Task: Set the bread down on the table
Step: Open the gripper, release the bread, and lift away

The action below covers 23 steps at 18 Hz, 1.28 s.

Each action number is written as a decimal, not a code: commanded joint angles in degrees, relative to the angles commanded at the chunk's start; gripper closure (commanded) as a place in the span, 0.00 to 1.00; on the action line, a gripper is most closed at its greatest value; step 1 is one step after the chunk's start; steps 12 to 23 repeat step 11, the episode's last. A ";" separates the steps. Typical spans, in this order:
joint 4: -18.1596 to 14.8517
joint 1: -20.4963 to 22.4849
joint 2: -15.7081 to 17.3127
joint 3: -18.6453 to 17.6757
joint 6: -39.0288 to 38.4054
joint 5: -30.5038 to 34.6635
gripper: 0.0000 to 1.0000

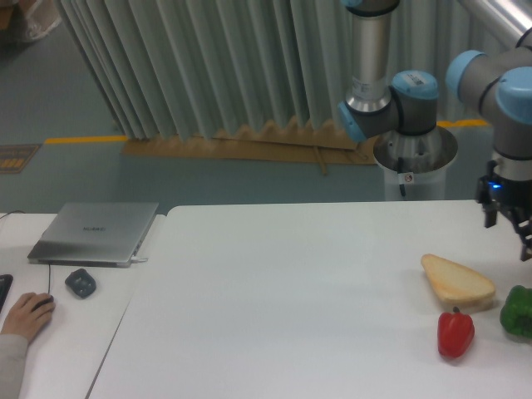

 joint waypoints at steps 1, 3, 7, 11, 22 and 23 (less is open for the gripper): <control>0.00 -0.17 0.09 0.00 -0.09 0.09 0.00; 0.00 -1.05 0.00 -0.52 -0.35 0.52 0.00; 0.00 -3.51 0.18 -0.44 -0.97 0.53 0.00; -0.17 -3.60 0.35 -0.70 -0.79 -0.09 0.00; -0.17 -3.60 0.35 -0.70 -0.79 -0.09 0.00; -0.17 -3.60 0.35 -0.70 -0.79 -0.09 0.00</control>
